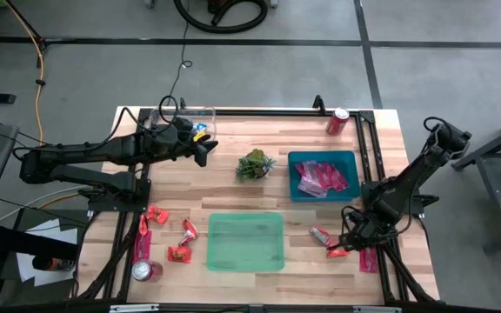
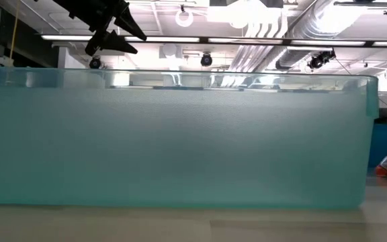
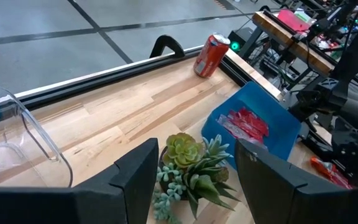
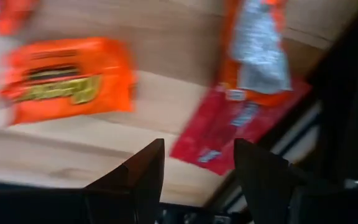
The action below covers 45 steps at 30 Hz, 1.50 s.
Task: Sort candy
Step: Put the red candy into the blue bin
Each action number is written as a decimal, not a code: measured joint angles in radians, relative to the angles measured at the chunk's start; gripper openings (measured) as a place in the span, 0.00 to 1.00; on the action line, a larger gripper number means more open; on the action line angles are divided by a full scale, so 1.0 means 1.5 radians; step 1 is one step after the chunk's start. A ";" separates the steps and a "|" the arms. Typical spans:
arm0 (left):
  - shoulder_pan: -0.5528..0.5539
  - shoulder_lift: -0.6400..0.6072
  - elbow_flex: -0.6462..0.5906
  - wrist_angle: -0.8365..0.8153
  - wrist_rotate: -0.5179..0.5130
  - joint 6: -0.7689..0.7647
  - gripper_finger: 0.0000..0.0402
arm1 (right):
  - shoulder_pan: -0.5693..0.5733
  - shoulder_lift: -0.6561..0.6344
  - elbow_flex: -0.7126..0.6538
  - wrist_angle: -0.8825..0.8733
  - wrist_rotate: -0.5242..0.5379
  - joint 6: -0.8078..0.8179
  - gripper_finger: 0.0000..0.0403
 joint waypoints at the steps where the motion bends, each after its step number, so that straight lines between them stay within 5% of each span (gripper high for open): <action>1: 0.000 0.000 0.000 0.000 0.000 0.000 0.50 | 0.002 0.000 -0.010 0.007 -0.013 0.011 0.47; 12: 0.000 0.000 0.000 -0.001 -0.002 0.001 0.50 | 0.007 0.000 -0.088 0.066 -0.036 0.038 0.47; 23: 0.000 0.000 0.000 -0.002 -0.020 0.030 0.50 | -0.012 0.000 -0.093 0.103 0.090 0.012 0.47; 30: 0.000 0.000 0.000 -0.001 -0.024 0.035 0.50 | -0.042 0.000 -0.020 0.048 0.208 -0.087 0.47; 36: 0.000 0.000 0.000 -0.001 -0.025 0.035 0.50 | -0.025 0.000 0.033 -0.082 0.116 -0.102 0.47; 45: 0.000 0.000 0.000 -0.001 -0.025 0.033 0.50 | 0.007 0.036 -0.009 -0.016 0.094 -0.004 0.47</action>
